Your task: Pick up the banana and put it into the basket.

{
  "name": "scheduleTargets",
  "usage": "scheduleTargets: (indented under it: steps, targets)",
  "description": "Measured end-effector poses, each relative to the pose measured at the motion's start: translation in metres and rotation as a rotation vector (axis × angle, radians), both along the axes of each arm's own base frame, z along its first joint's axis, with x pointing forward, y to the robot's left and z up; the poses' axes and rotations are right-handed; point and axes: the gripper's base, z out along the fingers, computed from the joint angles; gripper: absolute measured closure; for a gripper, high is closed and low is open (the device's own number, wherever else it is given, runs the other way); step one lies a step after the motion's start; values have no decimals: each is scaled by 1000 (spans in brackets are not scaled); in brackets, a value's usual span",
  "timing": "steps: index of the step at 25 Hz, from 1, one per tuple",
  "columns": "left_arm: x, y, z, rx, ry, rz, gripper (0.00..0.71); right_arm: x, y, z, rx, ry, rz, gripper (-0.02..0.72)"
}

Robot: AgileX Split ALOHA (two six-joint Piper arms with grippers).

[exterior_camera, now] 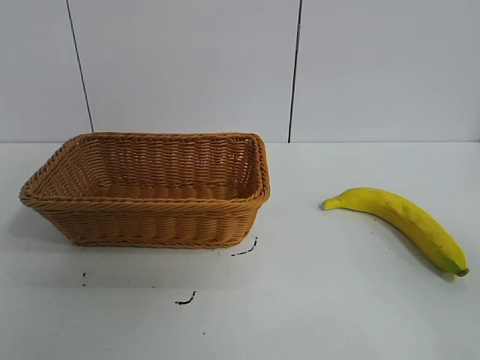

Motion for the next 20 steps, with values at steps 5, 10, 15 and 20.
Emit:
scheduleTargets:
  steps: [5, 10, 15, 20]
  targets:
    - [0, 0, 0, 0, 0, 0, 15, 0, 0, 0, 0, 0, 0, 47]
    - [0, 0, 0, 0, 0, 0, 15, 1, 0, 2, 0, 7, 0, 47]
    - [0, 0, 0, -1, 0, 0, 15, 32, 1, 22, 1, 149, 2, 47]
    - [0, 0, 0, -1, 0, 0, 15, 89, 2, 50, -2, 319, 1, 47]
